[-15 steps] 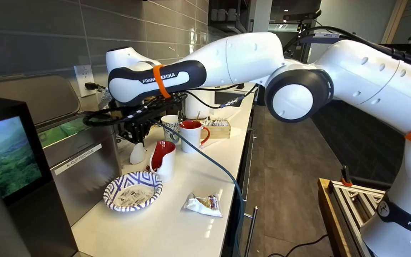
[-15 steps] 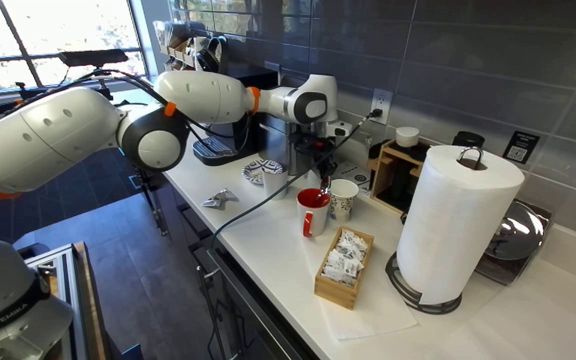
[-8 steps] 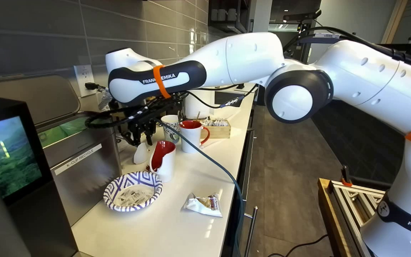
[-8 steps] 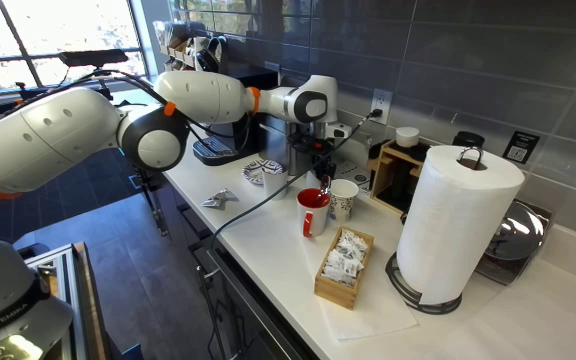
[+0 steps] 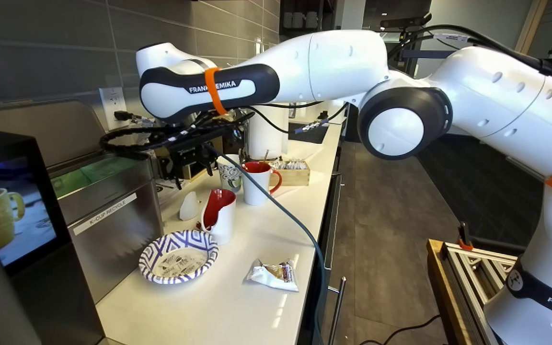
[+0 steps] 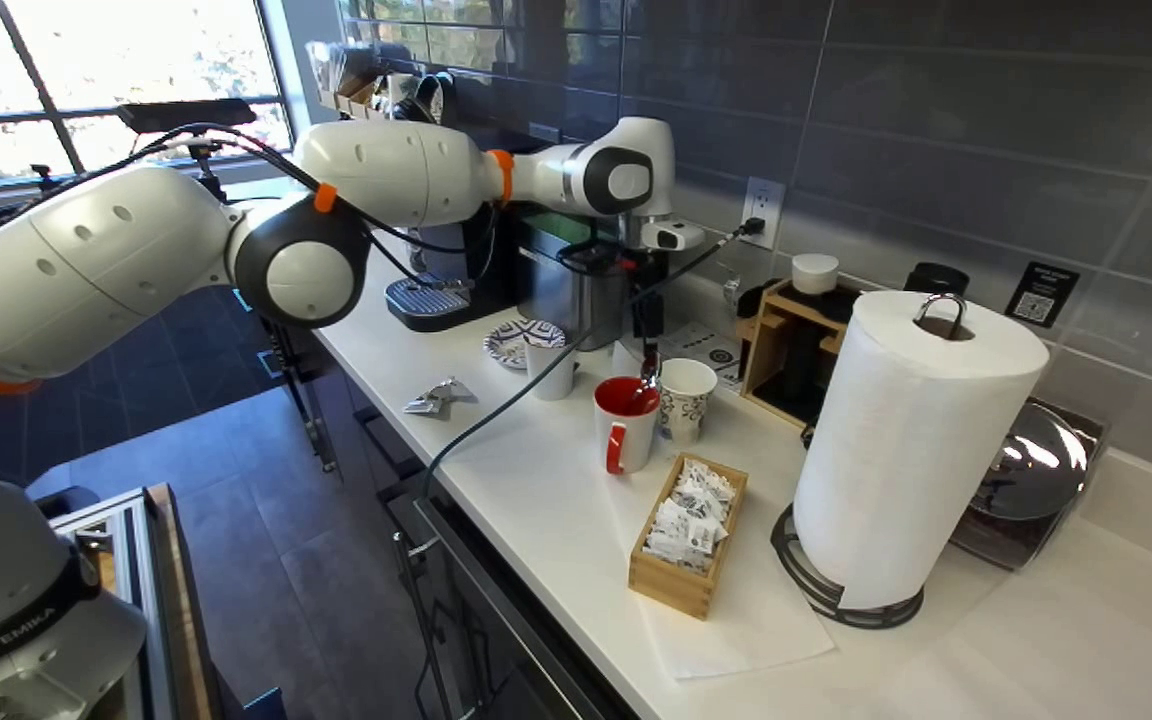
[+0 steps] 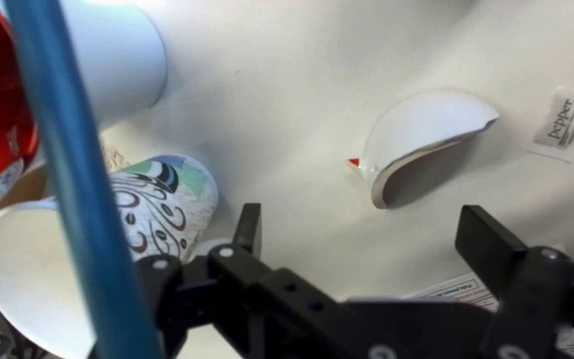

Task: Pick up the broken piece of the mug from the back of the counter and put it in the broken mug.

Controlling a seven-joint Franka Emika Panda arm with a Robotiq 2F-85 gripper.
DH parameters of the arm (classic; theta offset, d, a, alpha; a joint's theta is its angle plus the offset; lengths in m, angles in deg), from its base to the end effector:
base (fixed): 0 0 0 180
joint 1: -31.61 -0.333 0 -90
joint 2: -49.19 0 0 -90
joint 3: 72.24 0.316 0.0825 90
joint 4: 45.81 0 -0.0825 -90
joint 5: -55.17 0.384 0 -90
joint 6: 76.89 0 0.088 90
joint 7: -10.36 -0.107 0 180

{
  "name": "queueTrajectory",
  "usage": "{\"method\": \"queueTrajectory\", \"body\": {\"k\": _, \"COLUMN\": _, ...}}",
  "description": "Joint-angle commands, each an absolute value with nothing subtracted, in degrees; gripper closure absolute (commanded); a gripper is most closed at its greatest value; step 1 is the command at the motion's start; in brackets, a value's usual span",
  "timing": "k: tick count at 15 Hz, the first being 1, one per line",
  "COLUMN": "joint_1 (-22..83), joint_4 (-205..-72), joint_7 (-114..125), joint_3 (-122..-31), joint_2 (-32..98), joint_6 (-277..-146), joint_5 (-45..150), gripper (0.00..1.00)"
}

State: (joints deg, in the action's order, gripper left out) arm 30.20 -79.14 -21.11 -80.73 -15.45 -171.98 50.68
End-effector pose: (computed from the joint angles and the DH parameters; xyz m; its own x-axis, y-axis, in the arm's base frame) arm 0.7942 -0.0413 0.3159 0.8368 -0.5430 0.0697 -0.5448 -0.8135 0.2034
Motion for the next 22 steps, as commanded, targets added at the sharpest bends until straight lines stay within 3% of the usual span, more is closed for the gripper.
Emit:
{"method": "queueTrajectory", "body": {"k": 1, "joint_1": 29.43, "joint_4": -79.07, "joint_7": -31.36, "joint_3": -82.0, "joint_2": -15.52, "joint_6": -167.61, "joint_5": 51.28, "gripper": 0.0}}
{"method": "queueTrajectory", "body": {"k": 9, "joint_1": 31.43, "joint_4": -78.28, "joint_7": -35.31, "joint_3": -77.38, "joint_2": -15.75, "joint_6": -165.39, "joint_5": 58.45, "gripper": 0.0}}
{"method": "queueTrajectory", "body": {"k": 17, "joint_1": 30.66, "joint_4": -77.9, "joint_7": -43.29, "joint_3": -79.94, "joint_2": -17.44, "joint_6": -173.53, "joint_5": 57.06, "gripper": 0.0}}
{"method": "queueTrajectory", "body": {"k": 22, "joint_1": 30.78, "joint_4": -79.32, "joint_7": -41.21, "joint_3": -80.1, "joint_2": -16.18, "joint_6": -169.96, "joint_5": 56.93, "gripper": 0.0}}
